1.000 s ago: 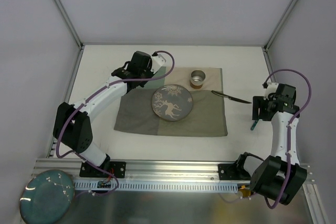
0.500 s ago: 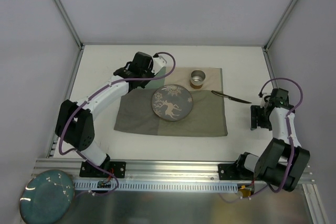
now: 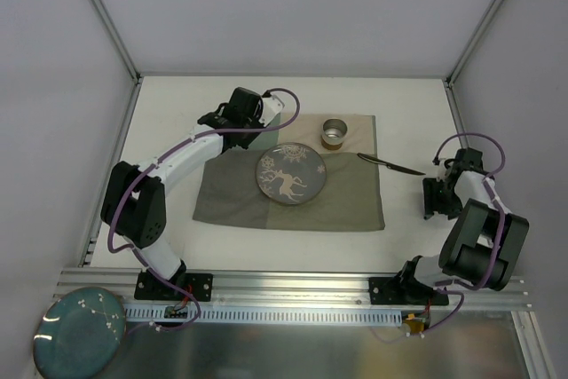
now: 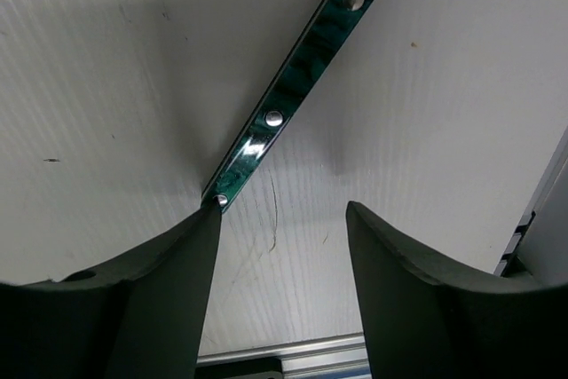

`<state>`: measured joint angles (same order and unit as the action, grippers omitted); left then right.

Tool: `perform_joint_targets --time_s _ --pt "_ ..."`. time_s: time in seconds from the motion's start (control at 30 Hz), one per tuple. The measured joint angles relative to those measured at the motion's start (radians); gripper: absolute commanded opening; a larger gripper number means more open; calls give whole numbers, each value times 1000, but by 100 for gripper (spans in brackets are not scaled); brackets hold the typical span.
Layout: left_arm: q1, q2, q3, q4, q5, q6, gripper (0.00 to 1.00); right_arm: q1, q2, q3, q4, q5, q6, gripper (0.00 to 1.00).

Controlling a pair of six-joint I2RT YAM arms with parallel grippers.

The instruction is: Set the dinner table for one person

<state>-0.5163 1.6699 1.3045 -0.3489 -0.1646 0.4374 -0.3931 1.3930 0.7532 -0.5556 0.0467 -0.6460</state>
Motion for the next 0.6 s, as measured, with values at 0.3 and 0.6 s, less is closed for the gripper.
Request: perform_joint_targets --time_s 0.3,0.6 --pt "-2 0 15 -1 -1 0 27 -22 56 45 27 -27 -18 60" --pt "-9 0 20 -2 -2 0 27 -23 100 89 37 -73 -28 60"
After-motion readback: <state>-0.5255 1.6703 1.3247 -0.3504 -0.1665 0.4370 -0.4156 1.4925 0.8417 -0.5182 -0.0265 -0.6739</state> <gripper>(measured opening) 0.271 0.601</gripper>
